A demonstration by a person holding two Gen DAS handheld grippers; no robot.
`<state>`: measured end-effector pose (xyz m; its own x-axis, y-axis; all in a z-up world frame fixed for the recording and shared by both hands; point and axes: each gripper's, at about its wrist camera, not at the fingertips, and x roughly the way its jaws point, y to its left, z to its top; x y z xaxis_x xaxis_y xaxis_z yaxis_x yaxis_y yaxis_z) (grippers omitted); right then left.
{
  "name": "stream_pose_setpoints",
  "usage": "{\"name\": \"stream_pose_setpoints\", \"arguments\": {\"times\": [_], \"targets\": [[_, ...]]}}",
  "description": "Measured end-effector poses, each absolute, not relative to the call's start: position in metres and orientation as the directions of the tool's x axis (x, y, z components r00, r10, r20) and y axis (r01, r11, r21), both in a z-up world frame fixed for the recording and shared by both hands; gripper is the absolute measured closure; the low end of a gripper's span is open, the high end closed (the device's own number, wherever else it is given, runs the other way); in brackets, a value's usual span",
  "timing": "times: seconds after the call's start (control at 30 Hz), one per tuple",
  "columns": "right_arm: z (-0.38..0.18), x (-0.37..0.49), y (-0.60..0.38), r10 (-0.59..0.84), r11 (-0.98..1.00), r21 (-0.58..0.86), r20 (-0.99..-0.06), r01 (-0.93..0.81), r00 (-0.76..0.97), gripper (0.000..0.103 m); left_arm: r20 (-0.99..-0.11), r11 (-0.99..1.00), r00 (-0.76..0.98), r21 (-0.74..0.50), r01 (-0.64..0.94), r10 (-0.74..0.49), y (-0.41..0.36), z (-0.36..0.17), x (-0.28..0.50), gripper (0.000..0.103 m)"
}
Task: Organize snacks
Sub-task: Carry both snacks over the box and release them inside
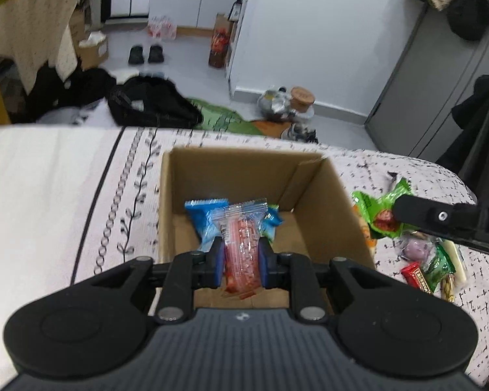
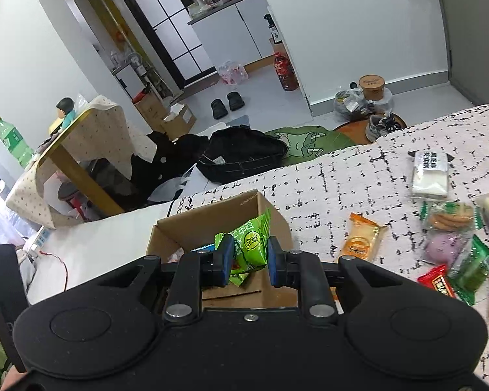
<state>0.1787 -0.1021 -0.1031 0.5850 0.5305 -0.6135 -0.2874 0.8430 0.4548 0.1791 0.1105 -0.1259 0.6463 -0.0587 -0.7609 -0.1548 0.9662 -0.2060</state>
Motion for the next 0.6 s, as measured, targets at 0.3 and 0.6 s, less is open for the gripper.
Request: {"name": "stream_pose_setpoints", "arguments": {"times": [0.3,0.6], "targets": [[-0.102,0.186,-0.085,0.536,0.840,0.448,-0.608,-0.305,0.585,0.080,-0.768,0.966,0.640,-0.186,-0.177,-0.030,0.119,-0.131,0.176,0.081],[-0.093,0.186,-0.085,0.554,0.828,0.454,-0.569,-0.331,0.607,0.056,-0.752,0.968,0.658,-0.197,-0.159,-0.045,0.118,-0.119,0.166,0.064]]}}
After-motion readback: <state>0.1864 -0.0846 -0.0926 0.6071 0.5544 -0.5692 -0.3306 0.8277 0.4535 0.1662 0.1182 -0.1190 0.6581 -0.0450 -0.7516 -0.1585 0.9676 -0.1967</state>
